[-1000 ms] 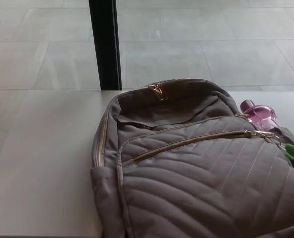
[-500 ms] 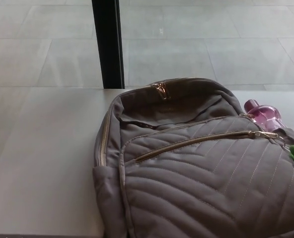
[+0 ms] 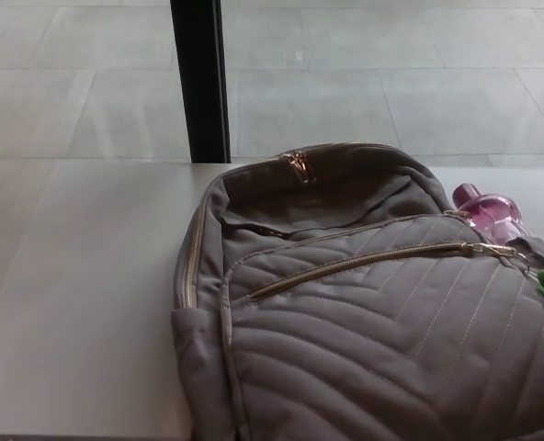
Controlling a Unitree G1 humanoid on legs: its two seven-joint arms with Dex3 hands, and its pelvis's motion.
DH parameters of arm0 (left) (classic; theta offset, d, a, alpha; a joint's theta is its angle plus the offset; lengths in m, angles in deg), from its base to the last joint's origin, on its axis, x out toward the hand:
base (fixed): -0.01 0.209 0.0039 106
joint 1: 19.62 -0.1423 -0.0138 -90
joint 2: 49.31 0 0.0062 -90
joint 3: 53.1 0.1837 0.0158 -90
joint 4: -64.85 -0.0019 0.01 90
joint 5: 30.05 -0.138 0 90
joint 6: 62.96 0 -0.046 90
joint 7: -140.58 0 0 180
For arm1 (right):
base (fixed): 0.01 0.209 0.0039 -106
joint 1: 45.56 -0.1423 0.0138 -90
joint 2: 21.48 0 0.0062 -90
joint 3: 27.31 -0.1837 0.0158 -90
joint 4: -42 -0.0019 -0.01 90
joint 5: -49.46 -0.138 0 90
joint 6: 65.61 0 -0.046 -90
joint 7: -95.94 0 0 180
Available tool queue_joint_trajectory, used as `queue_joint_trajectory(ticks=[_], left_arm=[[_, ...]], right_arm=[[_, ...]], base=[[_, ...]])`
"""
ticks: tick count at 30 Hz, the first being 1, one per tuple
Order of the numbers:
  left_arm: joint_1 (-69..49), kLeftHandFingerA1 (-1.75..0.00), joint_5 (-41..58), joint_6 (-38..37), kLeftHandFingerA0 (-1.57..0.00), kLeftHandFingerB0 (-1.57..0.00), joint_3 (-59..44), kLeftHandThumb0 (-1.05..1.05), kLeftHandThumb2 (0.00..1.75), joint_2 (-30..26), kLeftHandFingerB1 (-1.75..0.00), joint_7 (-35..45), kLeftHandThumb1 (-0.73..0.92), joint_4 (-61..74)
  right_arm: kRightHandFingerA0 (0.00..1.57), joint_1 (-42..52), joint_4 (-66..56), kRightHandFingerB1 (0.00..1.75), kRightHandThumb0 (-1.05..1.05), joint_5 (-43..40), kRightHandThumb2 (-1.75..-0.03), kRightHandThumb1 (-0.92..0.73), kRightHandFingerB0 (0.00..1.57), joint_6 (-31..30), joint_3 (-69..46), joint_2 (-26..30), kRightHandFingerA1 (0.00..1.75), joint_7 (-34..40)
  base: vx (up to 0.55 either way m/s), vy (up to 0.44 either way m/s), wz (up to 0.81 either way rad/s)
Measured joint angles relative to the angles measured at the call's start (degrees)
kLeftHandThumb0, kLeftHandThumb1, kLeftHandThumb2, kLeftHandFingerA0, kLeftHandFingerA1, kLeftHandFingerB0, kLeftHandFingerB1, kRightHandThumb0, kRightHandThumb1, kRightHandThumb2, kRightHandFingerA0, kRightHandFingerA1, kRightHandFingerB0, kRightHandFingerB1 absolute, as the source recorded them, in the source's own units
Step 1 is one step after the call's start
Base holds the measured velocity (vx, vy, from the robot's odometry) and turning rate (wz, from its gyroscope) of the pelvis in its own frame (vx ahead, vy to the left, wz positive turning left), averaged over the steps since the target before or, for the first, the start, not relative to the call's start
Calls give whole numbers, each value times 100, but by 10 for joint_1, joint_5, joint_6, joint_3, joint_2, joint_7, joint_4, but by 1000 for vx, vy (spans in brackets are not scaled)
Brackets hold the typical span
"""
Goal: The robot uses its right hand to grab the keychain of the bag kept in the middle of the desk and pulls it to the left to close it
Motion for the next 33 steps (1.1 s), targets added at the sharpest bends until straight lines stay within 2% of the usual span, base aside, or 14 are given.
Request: queue_joint_trajectory(ticks=[1, 6, 7, 8, 12, 13, 14, 17, 20, 21, 22, 30, 31, 33], left_arm=[[0, -57, 0, 0, -74, -51, 0, -54, 57, 0, -41, 0, 56, 0], [0, -55, 0, -3, -70, -49, 4, -54, 58, 0, -41, 0, 57, -1], [0, -58, 0, -4, -72, -50, 5, -56, 57, 0, -41, 0, 56, -2], [0, -59, 0, -5, -72, -51, 5, -55, 57, 0, -42, 0, 56, -2], [0, -59, 1, -6, -72, -51, 4, -54, 57, 0, -41, 0, 57, -1], [0, -68, 1, -6, -68, -46, 4, -58, 83, 0, -54, 0, 45, -1], [0, -68, 2, -6, -67, -46, 4, -57, 83, 0, -55, 0, 45, 0], [1, -58, 5, -6, -74, -57, 1, -55, 57, 0, -42, 2, 56, -2], [1, -68, 7, -6, -70, -48, 1, -60, 84, 0, -55, 3, 45, -2], [1, -59, 8, -6, -78, -57, 3, -57, 57, 0, -42, 3, 57, -2], [1, -59, 8, -6, -76, -58, 4, -56, 58, 0, -42, 2, 57, -2], [1, -55, 11, -6, -72, -58, 7, -56, 58, -1, -42, 3, 62, -3], [1, -66, 11, -8, -65, -52, 9, -59, 86, -1, -56, 3, 48, -2], [0, -55, 11, -10, -71, -56, 11, -57, 59, -1, -42, 3, 62, -2]], right_arm=[[51, 2, 3, 27, -60, 5, -61, -68, 16, 0, 13, 4, 55, -5], [53, -3, 16, 27, -65, 30, -60, -65, 19, 16, 42, 29, 59, -11], [47, -3, 18, 42, -65, 35, -85, -50, 14, 21, 47, 34, 65, -11], [50, -4, 20, 29, -59, 40, -60, -64, 22, 25, 50, 37, 61, -12], [53, -6, 21, 31, -57, 58, -60, -62, 25, 41, 63, 50, 61, -12], [54, -6, 21, 31, -55, 64, -60, -66, 27, 45, 66, 52, 61, -12], [52, -6, 21, 44, -61, 70, -86, -54, 21, 49, 69, 56, 66, -11], [56, -5, 21, 32, -55, 89, -61, -63, 27, 58, 76, 63, 59, -7], [59, -1, 21, 31, -59, 109, -61, -67, 31, 61, 80, 66, 60, -3], [59, 2, 20, 31, -62, 115, -61, -68, 31, 62, 81, 66, 59, -2], [54, 5, 16, 46, -66, 120, -91, -56, 26, 62, 82, 66, 66, -2], [59, 22, -28, 32, -54, 166, -61, -71, 33, 72, 96, 71, 55, 5], [61, 25, -31, 33, -51, 175, -61, -70, 33, 76, 100, 78, 57, 5], [58, 28, -32, 46, -52, 186, -86, -56, 27, 84, 105, 85, 65, 5]], base=[[0, 0, 0], [0, 0, 0], [0, 0, 0], [0, 0, 0], [0, 0, 0], [0, 0, 0], [0, 0, 0], [0, 0, 0], [0, 0, 0], [0, 0, 0], [0, 0, 0], [0, 0, 0], [0, 0, 0], [0, 0, 0]])
